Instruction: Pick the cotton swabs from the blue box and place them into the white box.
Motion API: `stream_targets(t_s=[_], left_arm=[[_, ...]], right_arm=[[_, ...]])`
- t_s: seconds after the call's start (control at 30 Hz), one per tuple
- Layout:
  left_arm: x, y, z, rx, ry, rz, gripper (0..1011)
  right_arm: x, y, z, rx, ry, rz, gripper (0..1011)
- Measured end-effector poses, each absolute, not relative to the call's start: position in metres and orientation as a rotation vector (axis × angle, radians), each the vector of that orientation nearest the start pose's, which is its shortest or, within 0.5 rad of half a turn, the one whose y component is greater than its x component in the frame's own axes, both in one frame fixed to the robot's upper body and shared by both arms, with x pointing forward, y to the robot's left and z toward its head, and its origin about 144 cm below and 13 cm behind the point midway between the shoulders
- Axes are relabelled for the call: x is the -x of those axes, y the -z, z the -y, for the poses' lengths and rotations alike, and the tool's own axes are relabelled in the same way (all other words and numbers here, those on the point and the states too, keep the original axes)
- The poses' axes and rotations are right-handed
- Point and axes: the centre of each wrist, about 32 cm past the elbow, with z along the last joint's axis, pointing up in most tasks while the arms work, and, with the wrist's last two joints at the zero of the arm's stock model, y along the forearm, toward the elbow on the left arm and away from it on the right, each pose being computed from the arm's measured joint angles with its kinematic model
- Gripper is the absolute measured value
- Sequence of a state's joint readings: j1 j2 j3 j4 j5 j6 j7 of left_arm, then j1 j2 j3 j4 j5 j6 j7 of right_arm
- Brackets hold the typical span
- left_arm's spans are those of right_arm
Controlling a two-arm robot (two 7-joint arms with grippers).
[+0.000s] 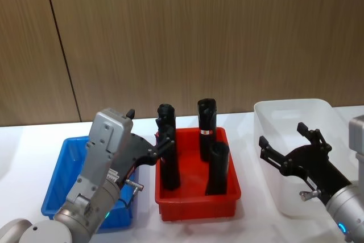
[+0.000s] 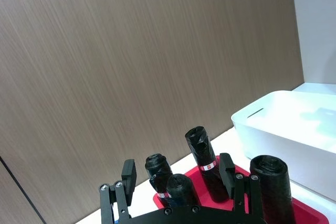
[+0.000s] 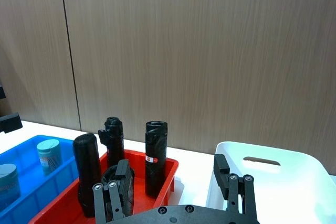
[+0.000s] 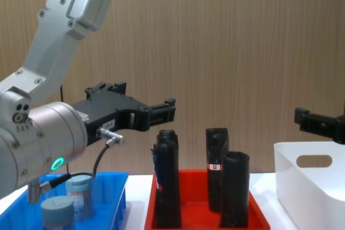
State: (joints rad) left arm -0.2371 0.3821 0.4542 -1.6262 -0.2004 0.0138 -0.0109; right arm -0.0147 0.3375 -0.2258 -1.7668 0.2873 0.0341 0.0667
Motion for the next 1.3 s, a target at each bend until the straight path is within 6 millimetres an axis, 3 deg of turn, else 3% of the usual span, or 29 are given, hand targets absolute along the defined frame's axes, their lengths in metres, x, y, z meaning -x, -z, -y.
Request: stream_targets(t_s=[0.83, 1.3], left_arm=[[-0.492, -1.204, -0.199, -0.063, -1.126, 0.265, 1000], [-0.491, -1.196, -0.22, -0.103, -1.163, 0.193, 1000]], right_arm=[[-0.443, -1.189, 0.237, -0.026, 1.23, 0.075, 1002], [-0.443, -1.189, 0.237, -0.026, 1.23, 0.075, 1002]])
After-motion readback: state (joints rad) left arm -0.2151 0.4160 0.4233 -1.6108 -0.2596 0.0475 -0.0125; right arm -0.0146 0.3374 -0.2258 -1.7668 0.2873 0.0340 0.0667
